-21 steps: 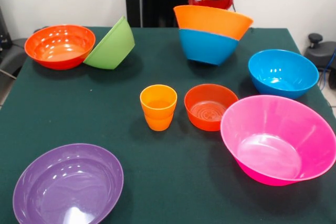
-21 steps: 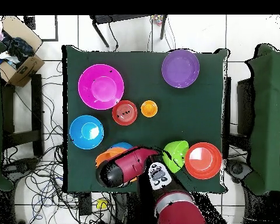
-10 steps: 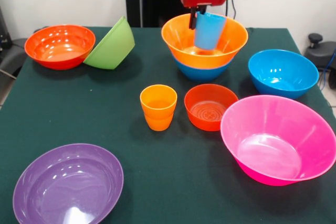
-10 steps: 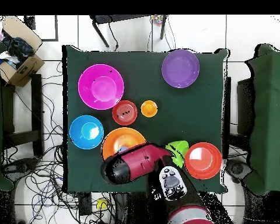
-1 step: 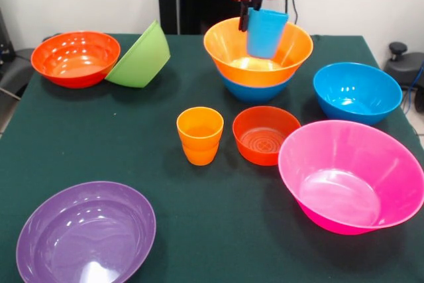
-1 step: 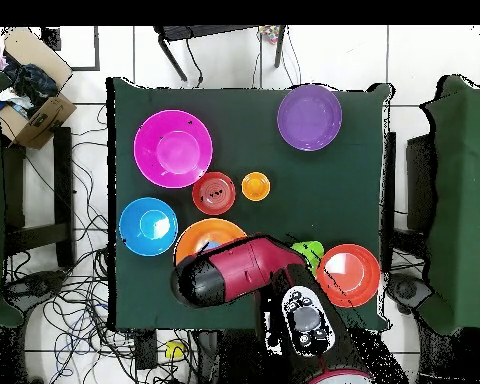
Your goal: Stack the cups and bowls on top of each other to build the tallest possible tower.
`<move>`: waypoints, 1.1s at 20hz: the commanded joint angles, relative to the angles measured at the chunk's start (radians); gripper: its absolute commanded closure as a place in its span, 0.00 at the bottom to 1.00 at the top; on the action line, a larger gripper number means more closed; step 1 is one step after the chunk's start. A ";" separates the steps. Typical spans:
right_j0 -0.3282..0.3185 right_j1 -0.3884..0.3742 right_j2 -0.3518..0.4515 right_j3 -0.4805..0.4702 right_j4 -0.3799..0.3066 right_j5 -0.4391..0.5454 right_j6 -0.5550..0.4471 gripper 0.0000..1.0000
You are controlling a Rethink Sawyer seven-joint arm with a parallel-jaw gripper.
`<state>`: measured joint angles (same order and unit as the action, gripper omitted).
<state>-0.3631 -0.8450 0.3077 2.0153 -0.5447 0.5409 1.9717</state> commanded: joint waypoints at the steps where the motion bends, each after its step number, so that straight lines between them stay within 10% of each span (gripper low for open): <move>1: -0.007 0.026 0.098 -0.060 -0.002 0.073 -0.104 1.00; 22: -0.021 0.080 0.079 -0.031 -0.045 0.009 -0.077 1.00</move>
<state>-0.3679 -0.8053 0.3303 1.9899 -0.5452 0.5483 1.9717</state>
